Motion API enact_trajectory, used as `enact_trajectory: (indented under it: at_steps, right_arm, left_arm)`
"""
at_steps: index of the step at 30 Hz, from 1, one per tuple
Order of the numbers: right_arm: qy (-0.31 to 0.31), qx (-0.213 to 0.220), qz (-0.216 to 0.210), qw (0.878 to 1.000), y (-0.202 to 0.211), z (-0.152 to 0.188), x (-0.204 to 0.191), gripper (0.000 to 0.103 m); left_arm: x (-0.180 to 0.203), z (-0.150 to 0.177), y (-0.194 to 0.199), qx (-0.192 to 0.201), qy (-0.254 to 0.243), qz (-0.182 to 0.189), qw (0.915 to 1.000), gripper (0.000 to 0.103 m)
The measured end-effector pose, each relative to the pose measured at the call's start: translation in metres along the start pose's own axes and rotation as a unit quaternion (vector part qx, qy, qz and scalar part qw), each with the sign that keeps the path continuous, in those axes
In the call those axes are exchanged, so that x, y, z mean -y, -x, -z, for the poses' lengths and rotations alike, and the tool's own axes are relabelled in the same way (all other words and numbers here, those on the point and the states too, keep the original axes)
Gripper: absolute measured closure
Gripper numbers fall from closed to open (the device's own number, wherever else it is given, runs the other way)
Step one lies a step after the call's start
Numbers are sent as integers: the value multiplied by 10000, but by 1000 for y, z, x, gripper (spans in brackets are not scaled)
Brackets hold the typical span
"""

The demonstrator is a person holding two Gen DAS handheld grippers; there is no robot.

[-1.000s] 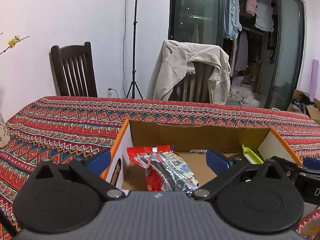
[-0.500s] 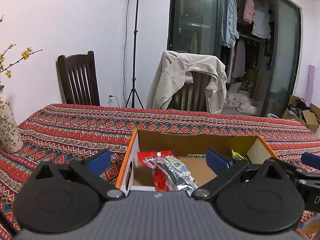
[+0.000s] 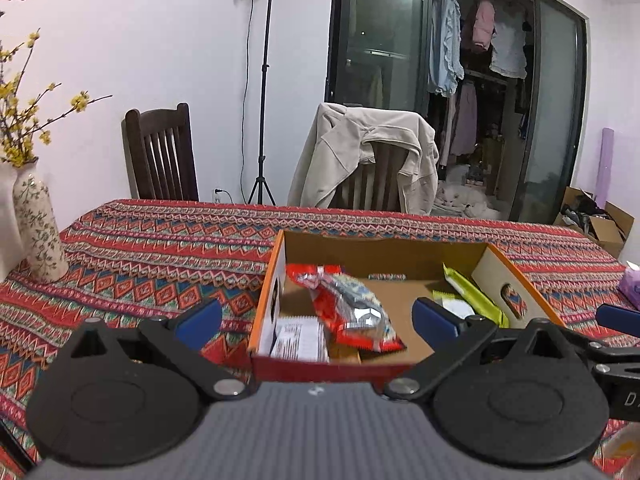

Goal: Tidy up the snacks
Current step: 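Withdraw both tools from the box back toward the snack pile, then grasp an orange cookie packet with the right gripper while the left grasps a white sachet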

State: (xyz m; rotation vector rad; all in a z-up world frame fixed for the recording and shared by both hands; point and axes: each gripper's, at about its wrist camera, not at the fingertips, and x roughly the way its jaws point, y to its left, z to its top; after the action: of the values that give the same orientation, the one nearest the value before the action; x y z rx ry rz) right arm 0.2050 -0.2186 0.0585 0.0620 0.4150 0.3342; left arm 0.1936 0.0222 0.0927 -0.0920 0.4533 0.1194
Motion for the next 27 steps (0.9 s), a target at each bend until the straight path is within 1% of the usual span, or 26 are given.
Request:
enact_trajectory:
  at_steps: [7, 13, 19, 27]
  right_arm:
    - [15, -121, -63, 9999, 26, 28, -7, 0]
    - [68, -292, -88, 9995, 38, 53, -9, 0]
    - [67, -473, -135, 9988, 43, 71, -10, 0]
    - [171, -756, -209, 9968, 35, 90, -18, 0]
  left_arm:
    - [-10, 30, 19, -131, -9, 56, 9999, 0]
    - [-20, 53, 29, -282, 58, 80, 9996, 0]
    - [-26, 71, 36, -364, 89, 80, 9993, 0]
    - [-34, 91, 32, -624, 174, 41, 9979, 0]
